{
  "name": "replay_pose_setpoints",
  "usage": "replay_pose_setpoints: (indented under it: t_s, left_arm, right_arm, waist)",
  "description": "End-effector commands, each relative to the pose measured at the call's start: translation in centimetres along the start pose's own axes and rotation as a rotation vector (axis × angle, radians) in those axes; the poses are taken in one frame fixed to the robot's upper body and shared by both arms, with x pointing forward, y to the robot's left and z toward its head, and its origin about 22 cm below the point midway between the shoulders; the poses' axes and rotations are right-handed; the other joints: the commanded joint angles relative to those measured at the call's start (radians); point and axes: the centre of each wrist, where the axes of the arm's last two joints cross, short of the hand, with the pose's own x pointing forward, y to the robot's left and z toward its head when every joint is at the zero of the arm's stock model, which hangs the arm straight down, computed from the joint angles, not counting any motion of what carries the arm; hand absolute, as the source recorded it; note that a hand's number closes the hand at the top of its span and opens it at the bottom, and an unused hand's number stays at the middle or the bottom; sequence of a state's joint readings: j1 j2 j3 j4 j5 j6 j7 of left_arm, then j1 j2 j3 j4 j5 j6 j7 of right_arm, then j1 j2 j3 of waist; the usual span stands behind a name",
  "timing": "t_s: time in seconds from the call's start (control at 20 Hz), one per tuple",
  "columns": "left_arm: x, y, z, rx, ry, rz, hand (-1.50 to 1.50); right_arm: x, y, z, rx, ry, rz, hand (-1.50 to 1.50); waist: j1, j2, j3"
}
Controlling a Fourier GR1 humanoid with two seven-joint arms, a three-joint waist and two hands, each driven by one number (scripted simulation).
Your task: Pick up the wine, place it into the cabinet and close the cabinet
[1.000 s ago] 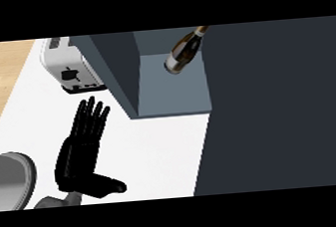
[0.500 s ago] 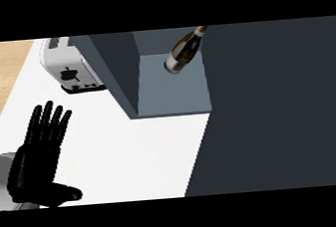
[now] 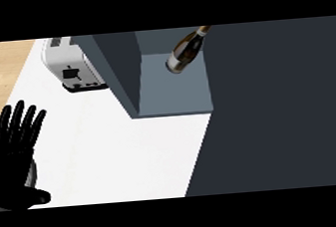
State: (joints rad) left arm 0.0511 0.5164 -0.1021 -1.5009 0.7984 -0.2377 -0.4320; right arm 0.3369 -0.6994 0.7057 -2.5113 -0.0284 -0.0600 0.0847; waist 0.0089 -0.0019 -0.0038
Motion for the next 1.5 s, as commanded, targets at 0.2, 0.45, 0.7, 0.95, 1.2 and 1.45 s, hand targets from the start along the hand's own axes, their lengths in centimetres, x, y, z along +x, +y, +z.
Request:
replay_pose_setpoints:
  t_s: [0.2, 0.45, 0.7, 0.95, 1.2, 1.45]
  left_arm:
    - [2.0, 1.4, -1.2, -0.028, 0.004, 0.000, -1.50]
    - [2.6, 2.6, -0.9, -0.035, 0.000, -0.015, -1.50]
    - [2.0, 2.4, -0.7, -0.045, 0.014, 0.003, -1.50]
    - [2.1, 2.7, -1.0, -0.041, 0.008, 0.007, -1.50]
    - [3.7, 4.7, 0.1, -0.039, 0.010, -0.018, -1.50]
    - [2.8, 5.1, 0.7, -0.003, 0.012, -0.013, -1.50]
  right_arm:
    - [4.2, 1.1, -1.1, 0.049, -0.160, -0.125, 1.50]
    - [3.2, 1.1, -3.1, 0.071, -0.176, -0.121, 1.50]
    - [2.6, 0.9, -5.8, 0.064, -0.174, -0.111, 1.50]
    - [3.4, 1.0, -10.5, 0.056, -0.193, -0.083, 1.50]
    - [6.2, 2.3, -17.0, 0.037, -0.157, -0.088, 1.50]
    - [7.2, 1.7, -23.0, 0.002, -0.148, -0.084, 1.50]
  waist:
    - [0.022, 0.007, -0.002]
    - [0.044, 0.011, -0.004]
    - [0.062, 0.014, -0.005]
    - [0.060, 0.008, -0.005]
    - [0.036, 0.002, -0.002]
    - [0.026, 0.006, 0.001]
